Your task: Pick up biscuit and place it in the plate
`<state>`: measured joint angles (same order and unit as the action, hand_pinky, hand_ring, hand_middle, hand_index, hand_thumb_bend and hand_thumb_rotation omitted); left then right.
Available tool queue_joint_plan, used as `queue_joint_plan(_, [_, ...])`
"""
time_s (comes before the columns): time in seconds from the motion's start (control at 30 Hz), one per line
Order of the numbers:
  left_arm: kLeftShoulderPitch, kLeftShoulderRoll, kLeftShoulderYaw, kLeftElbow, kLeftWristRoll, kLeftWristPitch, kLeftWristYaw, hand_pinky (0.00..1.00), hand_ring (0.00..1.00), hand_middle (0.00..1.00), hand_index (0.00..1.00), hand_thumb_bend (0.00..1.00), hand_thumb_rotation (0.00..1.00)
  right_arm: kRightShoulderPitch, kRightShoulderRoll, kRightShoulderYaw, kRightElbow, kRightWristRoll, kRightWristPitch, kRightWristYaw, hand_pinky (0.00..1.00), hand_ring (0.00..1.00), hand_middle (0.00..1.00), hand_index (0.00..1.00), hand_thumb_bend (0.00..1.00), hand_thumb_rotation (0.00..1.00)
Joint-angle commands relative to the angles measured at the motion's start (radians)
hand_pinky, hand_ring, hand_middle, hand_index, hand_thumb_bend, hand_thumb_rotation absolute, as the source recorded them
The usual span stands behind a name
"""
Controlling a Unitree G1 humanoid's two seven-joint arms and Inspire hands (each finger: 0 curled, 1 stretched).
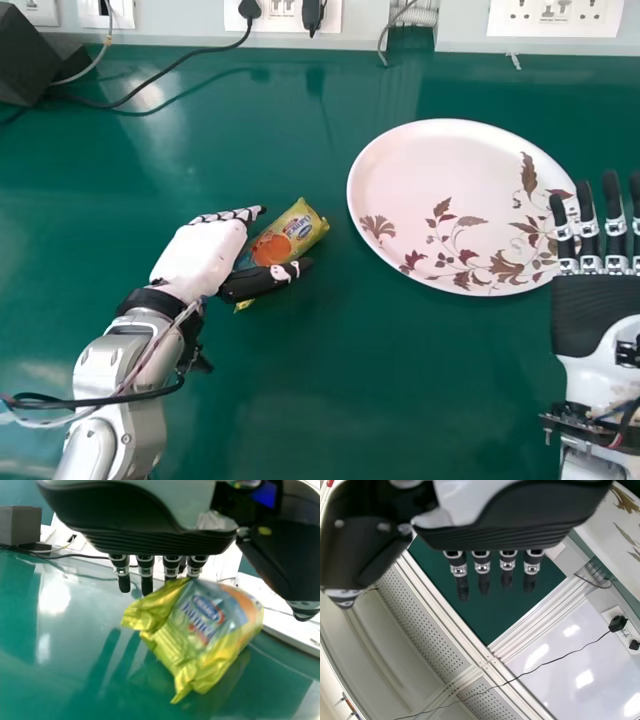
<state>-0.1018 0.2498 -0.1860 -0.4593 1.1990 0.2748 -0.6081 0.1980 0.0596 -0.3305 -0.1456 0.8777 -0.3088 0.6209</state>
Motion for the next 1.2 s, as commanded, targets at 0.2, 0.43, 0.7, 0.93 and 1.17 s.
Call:
queue_joint_plan(0.2, [-0.022,0.027,-0.019,0.056,-0.005,0.013,0.004,1.00,1.00,1.00,1.00,1.00,0.72,0.035,0.051,0.006,0.028,0.005,0.010,-0.012,0.95,1.00,0.99,0.93,1.00,0.36])
queue_joint_plan(0.43, [-0.048,0.055,-0.044,0.091,-0.003,0.017,-0.023,1.00,1.00,1.00,1.00,1.00,0.72,0.032,0.050,0.007,0.030,0.011,0.016,-0.008,0.96,1.00,0.98,0.92,1.00,0.33])
queue_joint_plan(0.7, [-0.062,0.058,-0.076,0.131,-0.001,0.026,-0.011,1.00,1.00,1.00,0.99,1.00,0.72,0.033,0.049,0.008,0.025,0.009,0.015,-0.017,0.95,1.00,0.98,0.91,1.00,0.31])
queue_joint_plan(0.93, [-0.073,0.066,-0.106,0.178,0.000,0.028,0.020,1.00,1.00,1.00,1.00,1.00,0.71,0.028,0.050,0.009,0.026,0.010,0.015,-0.018,0.97,1.00,0.97,0.90,1.00,0.29])
queue_joint_plan(1.17, [-0.089,0.080,-0.133,0.227,-0.005,0.027,0.019,1.00,1.00,1.00,1.00,1.00,0.72,0.029,0.053,0.010,0.022,0.004,0.008,-0.020,0.98,1.00,0.97,0.90,1.00,0.30])
